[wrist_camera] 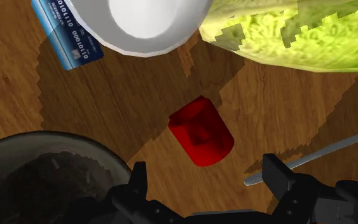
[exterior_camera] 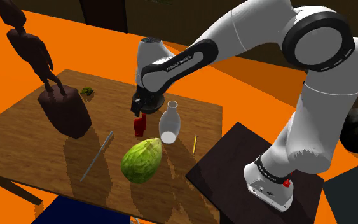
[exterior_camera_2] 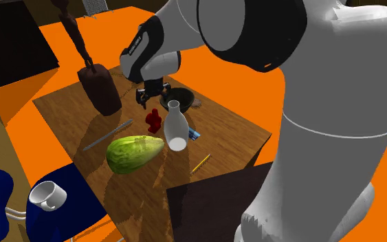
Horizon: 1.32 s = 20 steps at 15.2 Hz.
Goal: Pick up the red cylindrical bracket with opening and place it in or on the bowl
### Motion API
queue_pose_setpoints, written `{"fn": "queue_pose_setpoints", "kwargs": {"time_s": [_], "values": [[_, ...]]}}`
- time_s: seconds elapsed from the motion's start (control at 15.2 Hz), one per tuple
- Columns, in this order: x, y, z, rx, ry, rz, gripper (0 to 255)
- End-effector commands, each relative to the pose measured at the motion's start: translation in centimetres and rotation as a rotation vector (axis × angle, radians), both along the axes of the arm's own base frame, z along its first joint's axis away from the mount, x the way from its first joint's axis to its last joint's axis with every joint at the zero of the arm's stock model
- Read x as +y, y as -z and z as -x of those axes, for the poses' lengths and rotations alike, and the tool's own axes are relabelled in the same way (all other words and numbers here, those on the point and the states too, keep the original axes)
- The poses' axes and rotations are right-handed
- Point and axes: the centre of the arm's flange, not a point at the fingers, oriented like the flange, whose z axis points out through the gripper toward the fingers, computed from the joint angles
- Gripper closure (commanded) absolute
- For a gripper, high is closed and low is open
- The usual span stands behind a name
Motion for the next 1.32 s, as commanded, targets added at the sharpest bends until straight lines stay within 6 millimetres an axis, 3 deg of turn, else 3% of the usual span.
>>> {"fn": "queue_pose_setpoints", "kwargs": {"time_s": [0.0, 0.13, 0.59, 1.12, 1.19, 1.25], "values": [[1.4, 2.0, -1.4, 0.007, -0.02, 0.002, 0], [2.6, 3.5, -2.2, 0.012, -0.035, 0.003, 0], [3.0, 7.2, -2.3, 0.012, -0.035, 0.003, 0], [3.0, 7.5, -2.3, 0.012, -0.035, 0.003, 0], [3.0, 7.5, -2.3, 0.012, -0.035, 0.003, 255], [3.0, 7.5, -2.3, 0.012, -0.035, 0.003, 255]]}}
